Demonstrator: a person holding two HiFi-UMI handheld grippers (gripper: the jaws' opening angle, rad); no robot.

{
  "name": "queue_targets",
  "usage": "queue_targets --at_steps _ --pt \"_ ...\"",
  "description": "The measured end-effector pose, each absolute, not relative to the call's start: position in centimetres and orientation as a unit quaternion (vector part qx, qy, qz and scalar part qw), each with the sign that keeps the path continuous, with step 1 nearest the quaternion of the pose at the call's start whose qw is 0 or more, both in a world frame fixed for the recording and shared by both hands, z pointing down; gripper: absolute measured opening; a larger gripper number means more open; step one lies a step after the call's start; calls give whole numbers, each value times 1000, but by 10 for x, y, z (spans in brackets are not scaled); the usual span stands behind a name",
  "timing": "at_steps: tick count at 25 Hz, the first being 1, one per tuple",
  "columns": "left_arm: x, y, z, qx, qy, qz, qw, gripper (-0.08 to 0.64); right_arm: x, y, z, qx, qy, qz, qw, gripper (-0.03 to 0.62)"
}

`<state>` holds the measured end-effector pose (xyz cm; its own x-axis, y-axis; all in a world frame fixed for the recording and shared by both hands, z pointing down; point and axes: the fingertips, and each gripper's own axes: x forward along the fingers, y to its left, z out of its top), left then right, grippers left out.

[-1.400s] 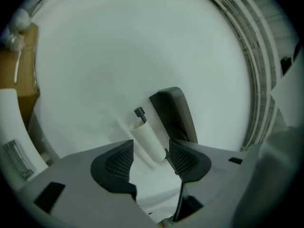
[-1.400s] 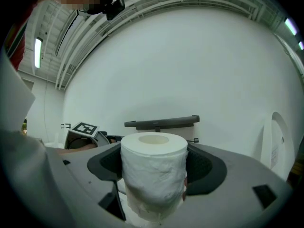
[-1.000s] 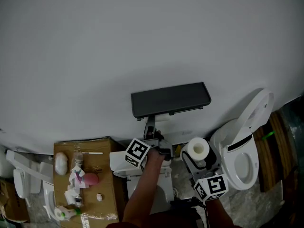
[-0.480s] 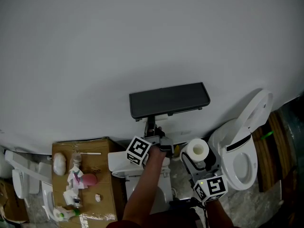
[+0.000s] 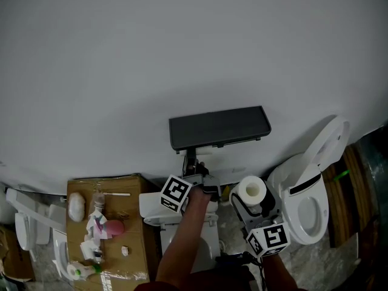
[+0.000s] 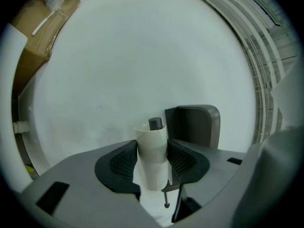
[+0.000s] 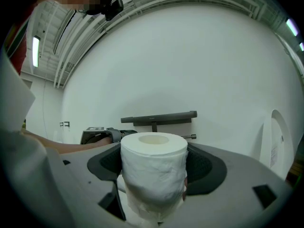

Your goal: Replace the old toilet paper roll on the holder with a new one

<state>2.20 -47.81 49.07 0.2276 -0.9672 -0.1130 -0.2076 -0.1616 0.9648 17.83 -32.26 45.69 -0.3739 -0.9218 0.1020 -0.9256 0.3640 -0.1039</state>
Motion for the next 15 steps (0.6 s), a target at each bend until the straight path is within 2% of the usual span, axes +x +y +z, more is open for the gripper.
queue_targets --at_steps 15 --pt "-43 -468 486 607 -486 -459 429 209 147 -327 456 533 -843 71 14 385"
